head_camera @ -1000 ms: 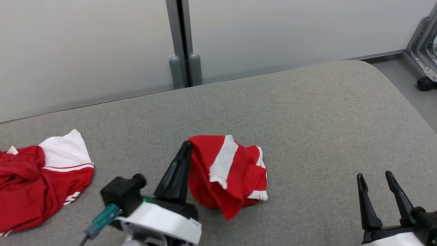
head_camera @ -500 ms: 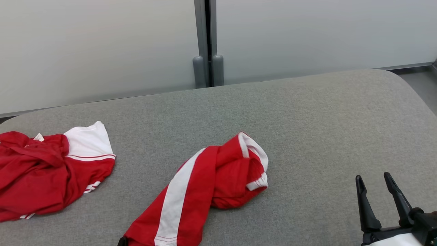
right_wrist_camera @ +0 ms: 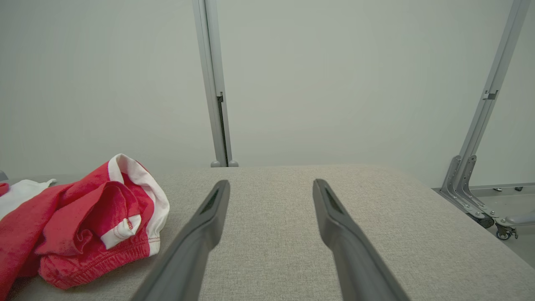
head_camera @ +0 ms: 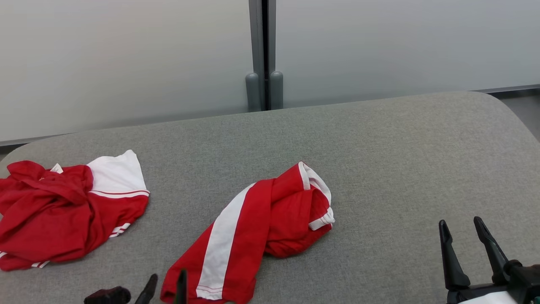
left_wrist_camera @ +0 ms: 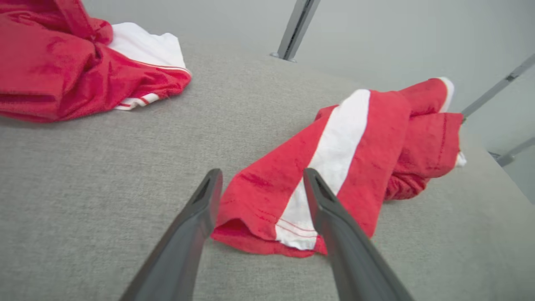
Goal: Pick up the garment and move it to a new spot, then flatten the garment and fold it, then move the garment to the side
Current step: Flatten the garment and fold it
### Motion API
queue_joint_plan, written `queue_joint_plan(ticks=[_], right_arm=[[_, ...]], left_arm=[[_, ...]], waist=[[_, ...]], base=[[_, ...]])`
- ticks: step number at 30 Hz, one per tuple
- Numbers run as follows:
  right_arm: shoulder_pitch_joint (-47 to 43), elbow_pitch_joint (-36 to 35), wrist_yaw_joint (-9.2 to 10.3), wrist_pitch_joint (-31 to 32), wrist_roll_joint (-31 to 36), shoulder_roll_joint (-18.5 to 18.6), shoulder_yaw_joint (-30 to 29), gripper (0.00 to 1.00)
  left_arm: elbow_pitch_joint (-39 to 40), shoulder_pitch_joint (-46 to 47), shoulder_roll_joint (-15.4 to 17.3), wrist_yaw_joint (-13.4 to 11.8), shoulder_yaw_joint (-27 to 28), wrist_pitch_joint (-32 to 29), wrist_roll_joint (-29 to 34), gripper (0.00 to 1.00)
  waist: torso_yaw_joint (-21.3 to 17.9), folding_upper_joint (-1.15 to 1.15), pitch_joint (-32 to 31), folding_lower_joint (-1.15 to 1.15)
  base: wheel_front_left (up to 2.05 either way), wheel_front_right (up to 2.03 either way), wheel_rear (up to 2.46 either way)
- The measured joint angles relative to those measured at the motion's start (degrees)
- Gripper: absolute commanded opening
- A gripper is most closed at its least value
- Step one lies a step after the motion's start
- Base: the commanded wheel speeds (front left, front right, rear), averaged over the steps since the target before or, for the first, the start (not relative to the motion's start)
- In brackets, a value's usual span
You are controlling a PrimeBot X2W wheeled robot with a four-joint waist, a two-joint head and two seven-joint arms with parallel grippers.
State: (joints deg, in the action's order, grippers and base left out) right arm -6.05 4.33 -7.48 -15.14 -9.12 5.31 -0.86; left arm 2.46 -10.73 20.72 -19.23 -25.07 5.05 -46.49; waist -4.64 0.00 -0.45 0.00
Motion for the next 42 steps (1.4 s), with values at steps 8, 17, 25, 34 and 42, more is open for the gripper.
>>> queue_joint_plan(ticks=[8, 17, 25, 34, 42], right_arm=[[0.99, 0.08, 0.0, 0.01, -0.26, -0.36, 1.4, 1.0], [0.72, 0.26, 0.0, 0.0, -0.46, 0.23, 1.25, 1.0], [0.85, 0.41, 0.0, 0.0, -0.44, 0.48, 1.13, 1.0], [0.17, 0.44, 0.0, 0.0, -0.49, 0.36, 1.07, 1.0], [-0.43, 0.51, 0.0, 0.0, -0.51, 0.43, 1.25, 1.0]], left_arm=[[-3.68, 3.83, -1.34, 0.81, -6.84, -7.86, 0.85, 1.0], [-20.36, 10.89, -5.27, 5.66, -8.39, -7.06, 0.26, 1.0], [-28.22, 14.9, -7.37, 10.38, -9.65, -5.0, 0.43, 0.0], [-17.68, 13.78, -8.27, 14.21, -7.62, -2.92, -3.9, 0.0], [5.38, 12.46, -6.13, 12.48, -0.35, -2.75, -9.4, 0.0]], waist=[[-1.49, 0.0, 0.65, 0.0], [-2.46, 0.0, 1.38, 0.0], [-1.72, 0.0, 1.27, 0.0], [0.81, 0.0, 0.61, 0.0], [3.29, 0.0, 0.12, 0.0]], base=[[0.0, 0.0, 0.0], [0.0, 0.0, 0.0], [0.0, 0.0, 0.0], [0.0, 0.0, 0.0], [0.0, 0.0, 0.0]])
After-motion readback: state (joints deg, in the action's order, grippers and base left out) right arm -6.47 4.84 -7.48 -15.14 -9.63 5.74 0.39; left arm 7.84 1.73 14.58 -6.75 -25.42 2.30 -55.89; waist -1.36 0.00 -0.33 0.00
